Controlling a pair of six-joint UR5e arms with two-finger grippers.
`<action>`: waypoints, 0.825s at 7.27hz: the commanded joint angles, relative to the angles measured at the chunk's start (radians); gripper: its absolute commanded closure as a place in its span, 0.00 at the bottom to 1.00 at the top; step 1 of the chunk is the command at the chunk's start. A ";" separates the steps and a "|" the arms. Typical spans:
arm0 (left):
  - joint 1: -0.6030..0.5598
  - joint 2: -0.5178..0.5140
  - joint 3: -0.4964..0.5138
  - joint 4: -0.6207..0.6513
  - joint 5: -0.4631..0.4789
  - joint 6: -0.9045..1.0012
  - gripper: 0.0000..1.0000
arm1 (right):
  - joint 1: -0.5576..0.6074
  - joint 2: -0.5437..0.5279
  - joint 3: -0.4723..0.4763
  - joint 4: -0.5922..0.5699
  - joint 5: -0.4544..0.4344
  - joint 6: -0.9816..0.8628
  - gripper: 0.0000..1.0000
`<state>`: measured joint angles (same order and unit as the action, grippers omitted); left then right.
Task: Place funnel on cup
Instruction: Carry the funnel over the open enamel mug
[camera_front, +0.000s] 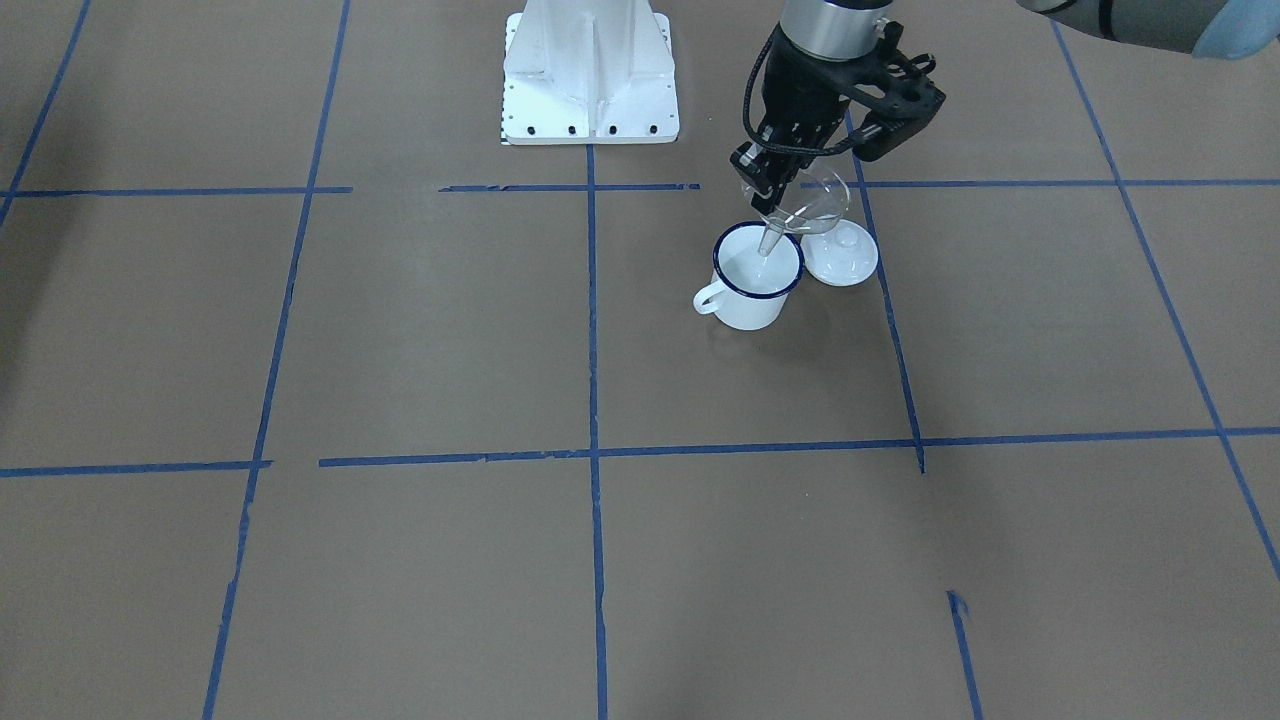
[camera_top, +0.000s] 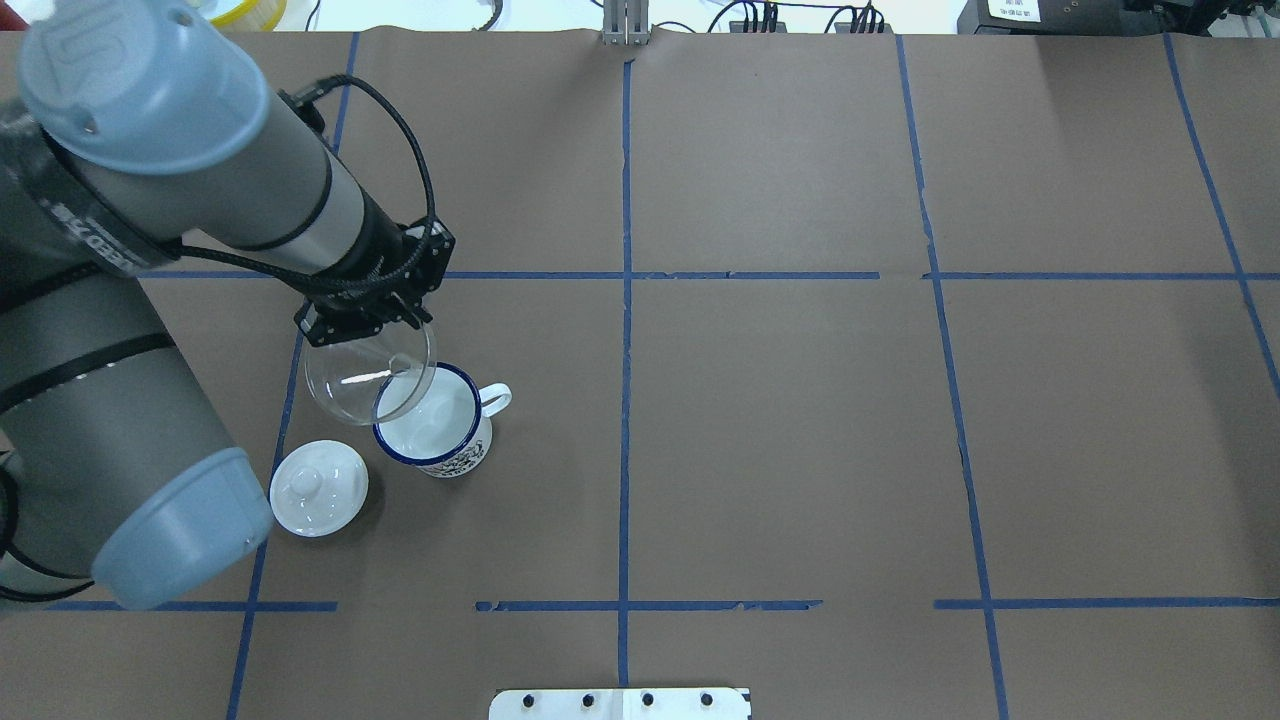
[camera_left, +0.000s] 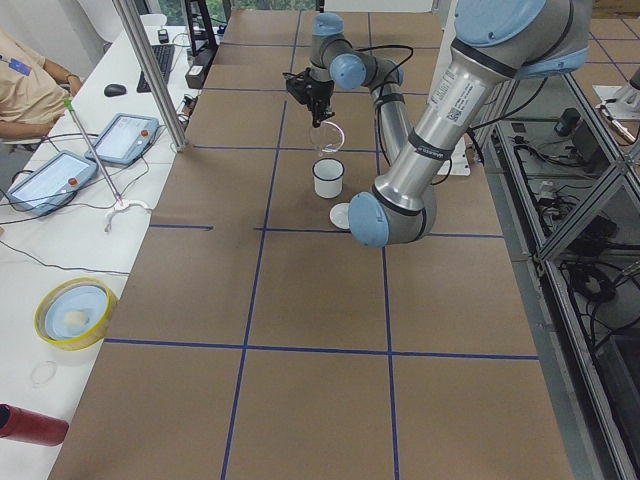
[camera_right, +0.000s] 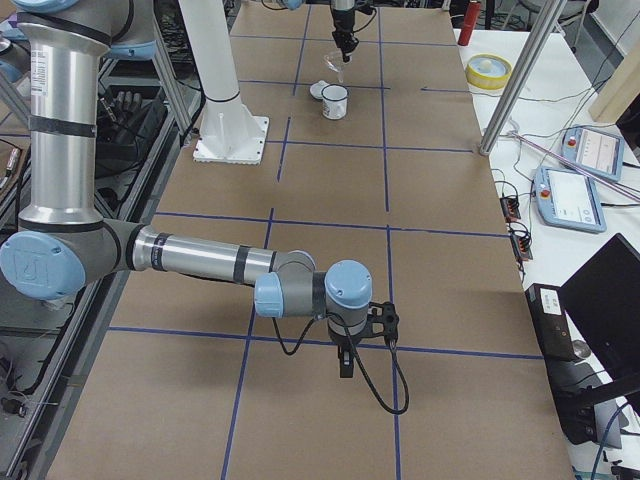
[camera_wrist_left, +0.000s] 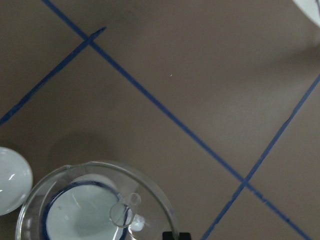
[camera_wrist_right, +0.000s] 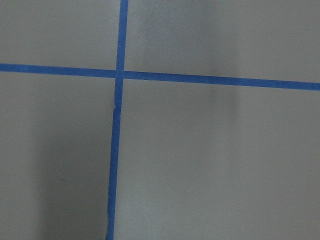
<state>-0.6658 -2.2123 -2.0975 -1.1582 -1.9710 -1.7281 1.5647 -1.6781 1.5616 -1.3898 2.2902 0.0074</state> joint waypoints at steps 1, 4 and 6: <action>0.046 -0.024 0.052 0.069 -0.009 0.129 1.00 | 0.000 0.000 0.000 0.000 0.000 0.000 0.00; 0.045 -0.041 0.096 0.065 -0.009 0.220 1.00 | 0.000 0.000 0.000 0.000 0.000 0.000 0.00; 0.043 -0.055 0.190 0.002 -0.009 0.232 1.00 | 0.000 0.000 0.000 0.000 0.000 0.000 0.00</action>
<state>-0.6220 -2.2605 -1.9664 -1.1128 -1.9803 -1.5047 1.5647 -1.6781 1.5616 -1.3898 2.2902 0.0076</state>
